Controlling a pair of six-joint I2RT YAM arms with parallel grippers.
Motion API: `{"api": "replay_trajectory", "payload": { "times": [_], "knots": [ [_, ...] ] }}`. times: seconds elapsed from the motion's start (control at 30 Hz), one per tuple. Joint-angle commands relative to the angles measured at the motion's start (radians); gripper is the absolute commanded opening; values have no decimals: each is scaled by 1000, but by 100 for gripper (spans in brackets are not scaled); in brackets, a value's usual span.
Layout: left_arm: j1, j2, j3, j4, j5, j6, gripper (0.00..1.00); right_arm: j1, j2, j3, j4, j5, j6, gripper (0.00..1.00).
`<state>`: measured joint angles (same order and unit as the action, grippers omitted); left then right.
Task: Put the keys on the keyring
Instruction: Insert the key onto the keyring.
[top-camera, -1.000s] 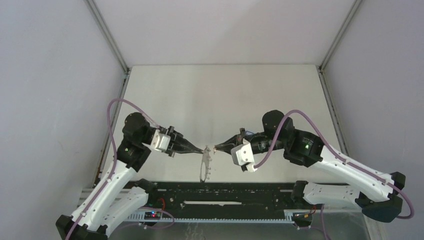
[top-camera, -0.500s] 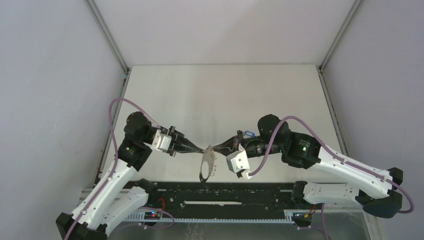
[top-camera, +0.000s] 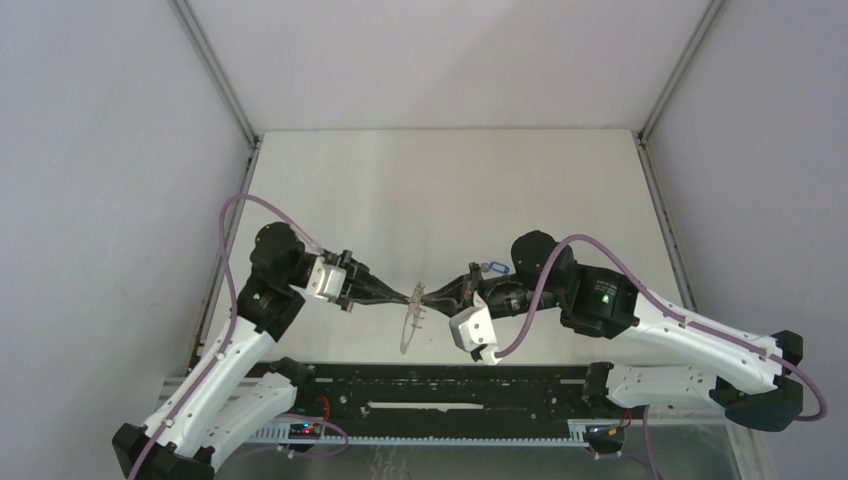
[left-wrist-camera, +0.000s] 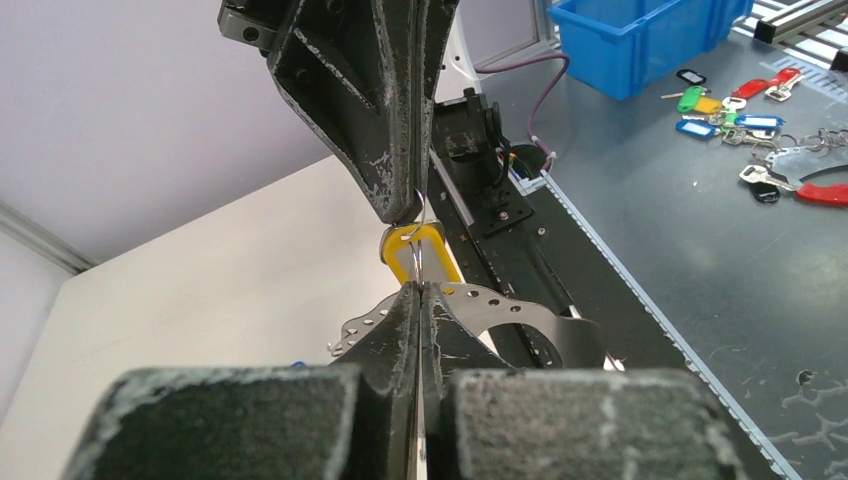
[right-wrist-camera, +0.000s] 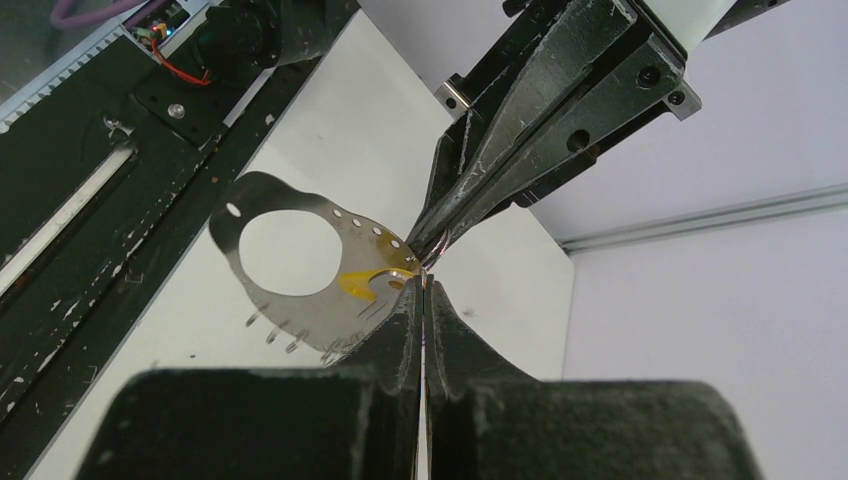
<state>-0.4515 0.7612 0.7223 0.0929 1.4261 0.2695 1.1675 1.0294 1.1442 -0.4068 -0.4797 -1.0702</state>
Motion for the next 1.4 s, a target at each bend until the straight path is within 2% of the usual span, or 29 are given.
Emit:
{"api": "replay_trajectory", "payload": {
  "times": [0.0, 1.37],
  "knots": [
    [-7, 1, 50, 7, -11, -9, 0, 9, 4, 40, 25, 3, -12, 0],
    [-6, -6, 41, -2, -35, 35, 0, 10, 38, 55, 35, -13, -1, 0]
  ]
}}
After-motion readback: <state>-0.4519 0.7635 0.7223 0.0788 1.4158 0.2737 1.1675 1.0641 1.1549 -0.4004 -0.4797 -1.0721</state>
